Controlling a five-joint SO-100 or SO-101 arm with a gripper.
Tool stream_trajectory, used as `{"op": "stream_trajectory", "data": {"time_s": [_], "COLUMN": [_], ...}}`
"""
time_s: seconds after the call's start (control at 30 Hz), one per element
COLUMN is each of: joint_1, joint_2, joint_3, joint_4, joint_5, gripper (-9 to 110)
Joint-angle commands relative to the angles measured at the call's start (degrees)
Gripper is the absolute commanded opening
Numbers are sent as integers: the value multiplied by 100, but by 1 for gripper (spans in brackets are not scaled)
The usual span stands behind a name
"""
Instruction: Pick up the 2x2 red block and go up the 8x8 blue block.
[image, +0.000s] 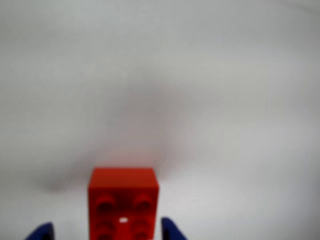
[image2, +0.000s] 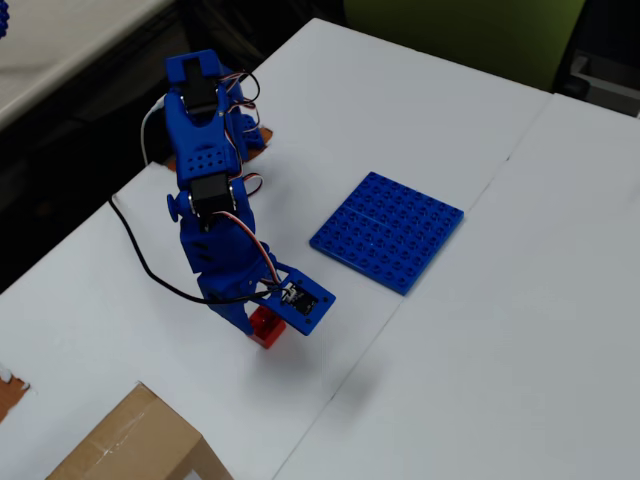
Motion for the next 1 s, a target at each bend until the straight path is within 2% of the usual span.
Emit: {"op": "stream_trajectory", "data": {"time_s": [0.0, 0.57, 0.97], "joint_1": [88, 62, 35], "joint_2": [18, -193, -211], "joint_3": [-281, -281, -281], "joint_4": [-97, -308, -334], "joint_5": [-62, -105, -105], "gripper": [27, 26, 11]}}
